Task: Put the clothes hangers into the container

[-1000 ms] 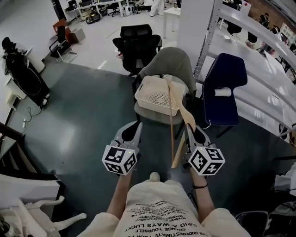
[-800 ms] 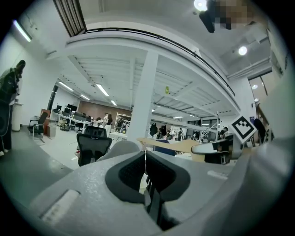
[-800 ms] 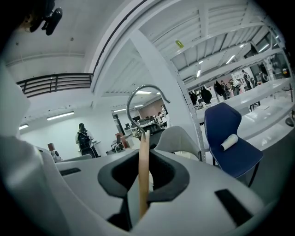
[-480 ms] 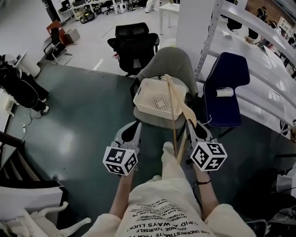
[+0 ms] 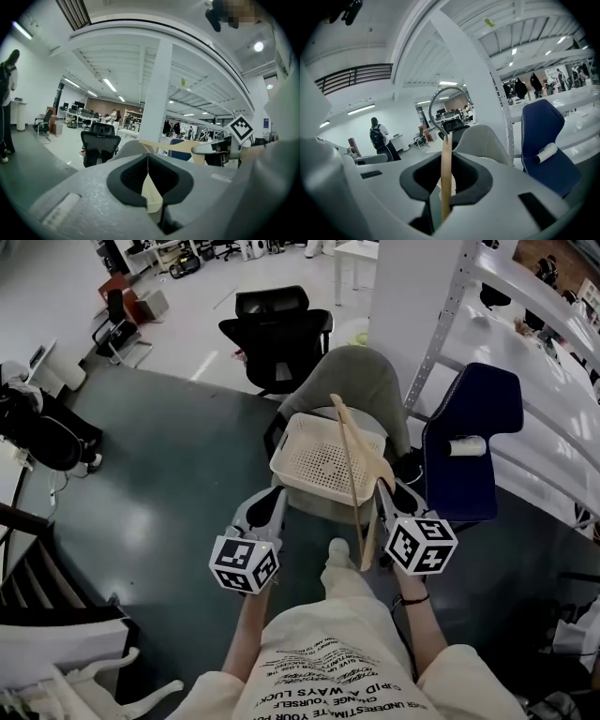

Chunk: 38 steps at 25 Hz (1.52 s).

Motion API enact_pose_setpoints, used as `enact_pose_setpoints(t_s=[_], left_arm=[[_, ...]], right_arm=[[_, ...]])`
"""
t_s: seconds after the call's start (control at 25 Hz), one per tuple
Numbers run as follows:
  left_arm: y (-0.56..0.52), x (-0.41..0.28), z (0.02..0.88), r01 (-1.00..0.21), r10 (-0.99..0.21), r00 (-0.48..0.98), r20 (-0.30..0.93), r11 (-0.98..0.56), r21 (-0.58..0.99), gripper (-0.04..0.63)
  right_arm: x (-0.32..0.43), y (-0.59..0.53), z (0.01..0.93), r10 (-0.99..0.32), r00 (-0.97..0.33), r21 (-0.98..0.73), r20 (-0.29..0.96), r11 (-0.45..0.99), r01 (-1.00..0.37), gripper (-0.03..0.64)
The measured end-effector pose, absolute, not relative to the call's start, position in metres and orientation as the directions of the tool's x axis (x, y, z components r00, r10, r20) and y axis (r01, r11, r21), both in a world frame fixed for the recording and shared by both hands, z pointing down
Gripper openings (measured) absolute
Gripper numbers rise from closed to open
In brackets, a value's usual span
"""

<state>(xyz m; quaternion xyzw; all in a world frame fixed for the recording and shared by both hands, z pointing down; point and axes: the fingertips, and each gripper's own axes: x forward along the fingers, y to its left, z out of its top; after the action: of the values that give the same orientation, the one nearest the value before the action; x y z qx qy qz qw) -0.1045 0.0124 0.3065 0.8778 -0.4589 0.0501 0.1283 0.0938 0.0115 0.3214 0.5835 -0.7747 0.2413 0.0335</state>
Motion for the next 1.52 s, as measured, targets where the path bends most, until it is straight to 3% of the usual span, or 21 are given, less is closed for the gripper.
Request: enact_pose_setpoints(t_s=[0.96,1.52], left_arm=[[-0.143,-0.053,0.379,-0.859,-0.779,0.509,0.366,-0.439,0.262,0.023],[-0.164,-0.047,0.461,-0.854,-0.687,0.52,0.508,-0.398,0.335,0.023]], right_arm=[[0.108,-0.155,0.411,-0.639,-0.495,-0.271,0.588,0.421,-0.866,0.055],[0.081,-0.187,0.473,-0.519,-0.431,-0.045,0.738,0.6,-0.799,0.055]])
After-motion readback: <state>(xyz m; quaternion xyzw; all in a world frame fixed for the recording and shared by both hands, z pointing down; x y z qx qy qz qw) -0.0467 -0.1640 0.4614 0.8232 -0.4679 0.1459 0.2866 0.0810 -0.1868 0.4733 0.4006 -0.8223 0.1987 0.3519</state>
